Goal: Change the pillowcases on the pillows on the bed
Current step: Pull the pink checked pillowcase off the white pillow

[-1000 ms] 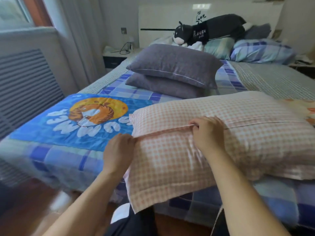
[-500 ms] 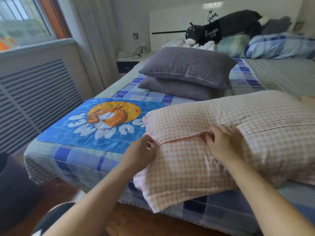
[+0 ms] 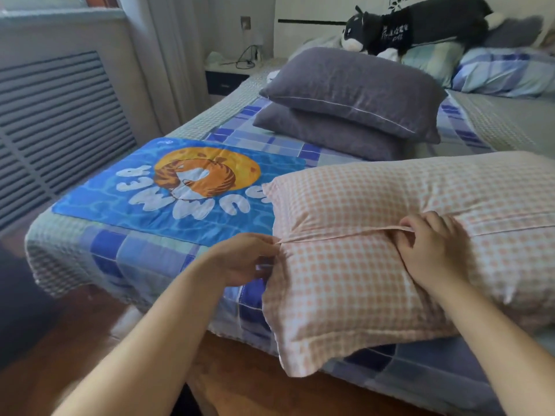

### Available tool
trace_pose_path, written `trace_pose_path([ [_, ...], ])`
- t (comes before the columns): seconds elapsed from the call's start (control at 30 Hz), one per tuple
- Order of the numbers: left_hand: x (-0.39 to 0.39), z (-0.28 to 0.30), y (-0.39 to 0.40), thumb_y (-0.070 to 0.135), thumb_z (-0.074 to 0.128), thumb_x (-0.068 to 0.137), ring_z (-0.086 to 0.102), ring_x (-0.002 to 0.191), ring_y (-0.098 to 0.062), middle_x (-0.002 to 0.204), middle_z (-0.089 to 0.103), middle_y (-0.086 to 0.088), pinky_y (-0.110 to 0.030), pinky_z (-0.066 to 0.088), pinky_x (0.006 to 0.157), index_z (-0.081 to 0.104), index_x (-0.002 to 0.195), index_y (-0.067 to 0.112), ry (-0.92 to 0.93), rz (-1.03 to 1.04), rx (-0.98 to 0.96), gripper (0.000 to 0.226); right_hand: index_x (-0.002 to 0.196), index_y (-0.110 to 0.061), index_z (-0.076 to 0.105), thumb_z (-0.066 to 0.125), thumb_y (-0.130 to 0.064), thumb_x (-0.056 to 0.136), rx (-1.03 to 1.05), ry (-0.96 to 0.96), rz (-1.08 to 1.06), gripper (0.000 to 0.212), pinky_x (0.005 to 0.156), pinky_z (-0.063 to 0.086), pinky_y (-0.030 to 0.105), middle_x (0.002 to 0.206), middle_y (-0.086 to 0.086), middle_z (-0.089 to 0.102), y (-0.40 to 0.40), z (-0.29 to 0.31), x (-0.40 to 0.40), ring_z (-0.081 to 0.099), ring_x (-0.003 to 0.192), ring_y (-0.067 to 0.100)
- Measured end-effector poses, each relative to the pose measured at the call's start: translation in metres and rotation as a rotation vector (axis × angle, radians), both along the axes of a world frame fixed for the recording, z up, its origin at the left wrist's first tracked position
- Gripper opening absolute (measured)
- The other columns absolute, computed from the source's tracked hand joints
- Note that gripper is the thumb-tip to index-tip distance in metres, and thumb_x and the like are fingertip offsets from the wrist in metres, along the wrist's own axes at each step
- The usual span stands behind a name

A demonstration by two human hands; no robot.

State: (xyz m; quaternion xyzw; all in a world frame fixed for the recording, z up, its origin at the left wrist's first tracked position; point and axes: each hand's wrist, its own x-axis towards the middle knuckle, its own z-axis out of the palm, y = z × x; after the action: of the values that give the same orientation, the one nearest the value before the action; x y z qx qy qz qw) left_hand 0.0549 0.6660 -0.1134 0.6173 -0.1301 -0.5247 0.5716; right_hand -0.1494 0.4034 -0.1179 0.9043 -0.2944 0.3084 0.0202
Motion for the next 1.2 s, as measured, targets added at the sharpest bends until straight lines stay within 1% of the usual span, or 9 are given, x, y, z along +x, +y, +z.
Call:
trace_pose_path([
  [0.13, -0.002, 0.007, -0.005, 0.016, 0.058, 0.101, 0.062, 0.073, -0.018, 0.086, 0.064, -0.006, -0.03, 0.056, 0.069, 0.063, 0.094, 0.01, -0.206, -0.118, 0.137, 0.01, 0.091, -0.011, 0.07, 0.042, -0.043, 0.087, 0.005, 0.013, -0.01, 0.043, 0.084, 0.042, 0.048, 0.089, 0.013, 0.064, 0.004, -0.001, -0.003, 0.054, 0.084, 0.037],
  [0.27, -0.029, 0.0, -0.018, 0.03, 0.063, 0.096, 0.052, 0.066, -0.017, 0.076, 0.06, -0.007, -0.027, 0.041, 0.058, 0.065, 0.087, 0.008, -0.763, -0.032, 0.316, 0.023, 0.092, -0.011, 0.069, 0.039, -0.044, 0.09, -0.004, 0.048, -0.03, 0.045, 0.085, 0.042, 0.048, 0.091, 0.013, 0.064, 0.006, 0.0, 0.0, 0.055, 0.085, 0.037],
  [0.4, -0.024, 0.009, -0.011, 0.018, 0.068, 0.091, 0.056, 0.061, -0.014, 0.067, 0.065, -0.004, -0.018, 0.043, 0.051, 0.07, 0.082, 0.005, -0.766, -0.112, 0.358, 0.016, 0.093, -0.012, 0.07, 0.038, -0.044, 0.088, -0.011, 0.094, -0.044, 0.045, 0.083, 0.042, 0.046, 0.093, 0.013, 0.064, 0.007, 0.0, -0.004, 0.055, 0.085, 0.037],
  [0.67, -0.026, 0.005, -0.012, 0.026, 0.055, 0.094, 0.053, 0.079, -0.023, 0.079, 0.057, 0.007, -0.036, 0.036, 0.065, 0.059, 0.091, 0.02, -1.207, 0.33, 0.382, 0.008, 0.11, -0.016, 0.066, 0.05, -0.034, 0.088, -0.053, 0.212, 0.018, 0.033, 0.098, 0.037, 0.045, 0.109, 0.008, 0.062, -0.007, 0.038, -0.028, 0.054, 0.102, 0.032],
  [0.73, -0.013, 0.014, -0.017, 0.031, 0.053, 0.095, 0.057, 0.091, -0.034, 0.098, 0.063, -0.006, -0.041, 0.042, 0.073, 0.063, 0.098, 0.021, -1.335, 0.463, 0.468, 0.014, 0.118, -0.015, 0.064, 0.056, -0.031, 0.092, -0.098, 0.134, -0.127, 0.032, 0.102, 0.035, 0.045, 0.116, 0.011, 0.062, -0.031, 0.061, -0.058, 0.052, 0.107, 0.034],
  [0.83, -0.008, 0.038, -0.043, 0.021, 0.065, 0.091, 0.049, 0.115, -0.049, 0.125, 0.053, -0.028, -0.057, 0.043, 0.092, 0.065, 0.117, 0.009, -1.424, 0.518, 0.524, 0.028, 0.138, -0.016, 0.053, 0.054, -0.041, 0.096, 0.179, 0.09, -0.465, 0.049, 0.11, 0.03, 0.043, 0.14, 0.015, 0.051, -0.079, 0.083, -0.117, 0.043, 0.127, 0.036],
  [0.97, -0.078, 0.077, -0.131, 0.019, 0.065, 0.086, 0.054, 0.108, -0.046, 0.12, 0.063, -0.021, -0.055, 0.045, 0.094, 0.066, 0.122, 0.014, -1.752, 0.257, 0.127, 0.036, 0.151, -0.021, 0.038, 0.057, -0.048, 0.092, 0.674, -0.053, -0.465, 0.067, 0.117, 0.03, 0.043, 0.156, 0.007, 0.038, -0.121, 0.084, -0.153, 0.034, 0.142, 0.031],
  [1.07, -0.152, 0.089, -0.203, 0.038, 0.069, 0.089, 0.054, 0.119, -0.031, 0.13, 0.061, -0.005, -0.047, 0.047, 0.098, 0.061, 0.131, 0.024, -1.815, -0.136, -0.126, 0.045, 0.149, -0.03, 0.04, 0.055, -0.043, 0.087, 0.705, -0.174, -0.449, 0.065, 0.108, 0.039, 0.042, 0.15, -0.001, 0.046, -0.137, 0.088, -0.166, 0.043, 0.136, 0.028],
  [1.2, -0.193, 0.085, -0.288, 0.044, 0.058, 0.093, 0.051, 0.124, -0.023, 0.136, 0.053, 0.004, -0.039, 0.044, 0.099, 0.051, 0.137, 0.031, -1.883, -0.452, -0.2, 0.047, 0.15, -0.028, 0.039, 0.054, -0.04, 0.097, 0.838, -0.232, -0.414, 0.056, 0.101, 0.039, 0.038, 0.15, 0.0, 0.047, -0.158, 0.081, -0.186, 0.045, 0.136, 0.028],
])
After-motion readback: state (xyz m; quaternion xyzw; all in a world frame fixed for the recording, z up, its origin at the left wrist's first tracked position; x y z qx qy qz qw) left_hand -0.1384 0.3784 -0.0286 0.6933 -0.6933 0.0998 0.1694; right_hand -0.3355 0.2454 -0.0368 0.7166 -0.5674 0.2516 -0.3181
